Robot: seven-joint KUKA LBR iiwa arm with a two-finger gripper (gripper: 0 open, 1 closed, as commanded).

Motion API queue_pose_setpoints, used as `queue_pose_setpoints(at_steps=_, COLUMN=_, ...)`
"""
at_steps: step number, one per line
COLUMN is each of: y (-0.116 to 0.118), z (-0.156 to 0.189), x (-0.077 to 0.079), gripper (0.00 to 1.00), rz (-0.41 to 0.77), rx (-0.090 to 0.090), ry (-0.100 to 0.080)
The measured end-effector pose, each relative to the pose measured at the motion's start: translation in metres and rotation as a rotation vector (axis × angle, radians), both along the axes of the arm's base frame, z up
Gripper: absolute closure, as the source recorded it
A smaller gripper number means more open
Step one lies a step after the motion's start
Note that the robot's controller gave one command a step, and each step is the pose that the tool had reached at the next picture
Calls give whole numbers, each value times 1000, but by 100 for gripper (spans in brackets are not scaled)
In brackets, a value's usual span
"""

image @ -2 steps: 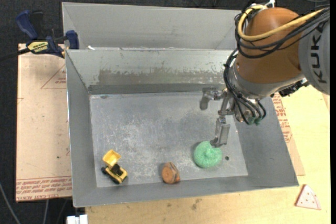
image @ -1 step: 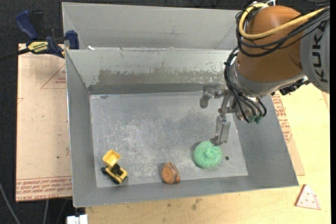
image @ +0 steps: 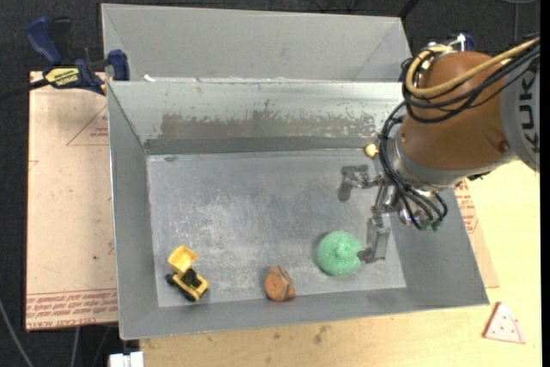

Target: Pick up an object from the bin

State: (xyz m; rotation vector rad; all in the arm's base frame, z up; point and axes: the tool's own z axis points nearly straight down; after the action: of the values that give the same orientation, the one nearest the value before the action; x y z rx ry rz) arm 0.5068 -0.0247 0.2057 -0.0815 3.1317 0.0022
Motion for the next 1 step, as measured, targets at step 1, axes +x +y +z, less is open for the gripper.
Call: queue_pose_setpoints(at_steps=1, y=-10, z=-64, x=-15, gripper=0, rz=12, rx=-1, ry=8)
